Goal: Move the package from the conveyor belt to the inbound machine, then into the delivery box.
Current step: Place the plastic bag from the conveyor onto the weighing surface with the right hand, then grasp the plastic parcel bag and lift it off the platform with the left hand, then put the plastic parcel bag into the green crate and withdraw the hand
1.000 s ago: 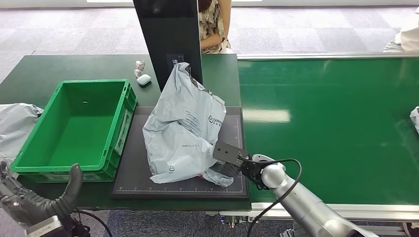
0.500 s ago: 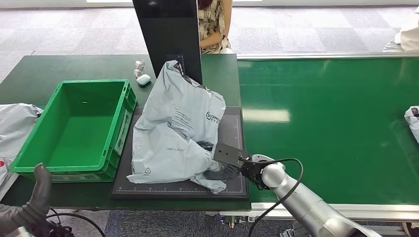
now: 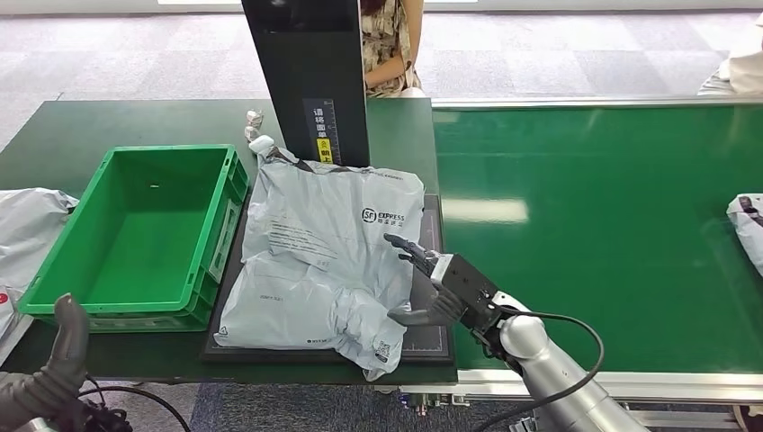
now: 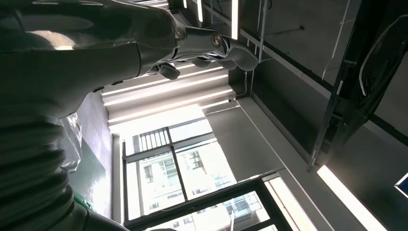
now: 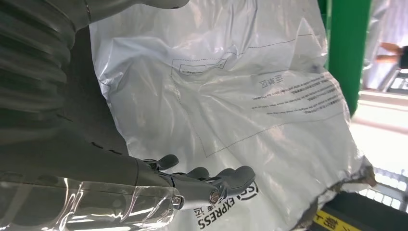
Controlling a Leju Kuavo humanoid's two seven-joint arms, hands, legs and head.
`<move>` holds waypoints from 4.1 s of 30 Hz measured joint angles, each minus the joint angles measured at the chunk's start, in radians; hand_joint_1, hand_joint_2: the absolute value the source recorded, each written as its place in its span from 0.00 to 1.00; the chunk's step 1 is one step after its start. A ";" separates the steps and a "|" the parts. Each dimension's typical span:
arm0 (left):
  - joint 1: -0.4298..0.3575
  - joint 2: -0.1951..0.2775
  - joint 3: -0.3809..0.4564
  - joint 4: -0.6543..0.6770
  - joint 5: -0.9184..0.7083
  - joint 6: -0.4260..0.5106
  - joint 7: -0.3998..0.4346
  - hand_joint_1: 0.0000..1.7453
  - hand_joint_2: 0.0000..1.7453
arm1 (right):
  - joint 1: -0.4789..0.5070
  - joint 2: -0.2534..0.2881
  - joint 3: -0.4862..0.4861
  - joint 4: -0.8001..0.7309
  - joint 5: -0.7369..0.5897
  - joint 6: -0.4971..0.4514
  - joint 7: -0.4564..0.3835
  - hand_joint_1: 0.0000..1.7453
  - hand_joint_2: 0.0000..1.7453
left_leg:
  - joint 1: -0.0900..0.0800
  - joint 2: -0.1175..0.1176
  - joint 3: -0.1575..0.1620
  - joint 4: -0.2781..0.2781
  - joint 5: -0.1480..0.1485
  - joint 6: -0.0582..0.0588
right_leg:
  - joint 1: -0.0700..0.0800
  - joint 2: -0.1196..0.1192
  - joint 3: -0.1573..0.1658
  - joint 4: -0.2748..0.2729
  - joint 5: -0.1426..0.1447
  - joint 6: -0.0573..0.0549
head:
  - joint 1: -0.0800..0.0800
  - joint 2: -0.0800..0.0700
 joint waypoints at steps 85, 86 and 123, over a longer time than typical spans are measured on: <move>-0.239 0.297 -0.343 0.360 -0.118 0.004 0.014 1.00 1.00 | 0.292 0.058 -0.386 -0.397 -0.143 -0.114 -0.107 0.00 1.00 | 0.000 0.001 -0.005 0.000 0.003 0.000 | 0.000 0.001 -0.005 0.000 0.003 0.000 | 0.000 0.000; -0.230 0.288 -0.326 0.334 -0.116 0.004 0.008 1.00 1.00 | 0.296 0.058 -0.386 -0.398 -0.143 -0.114 -0.110 0.00 1.00 | 0.000 0.001 -0.005 0.000 0.003 0.000 | 0.000 0.001 -0.005 0.000 0.003 0.000 | 0.000 0.000; -0.796 0.489 -0.023 1.220 -0.451 -0.095 0.615 1.00 1.00 | 0.252 0.069 -0.382 -0.399 -0.154 -0.089 -0.104 0.00 1.00 | 0.001 0.001 -0.006 0.000 0.007 -0.002 | 0.000 0.001 -0.007 0.002 0.006 -0.003 | 0.000 0.000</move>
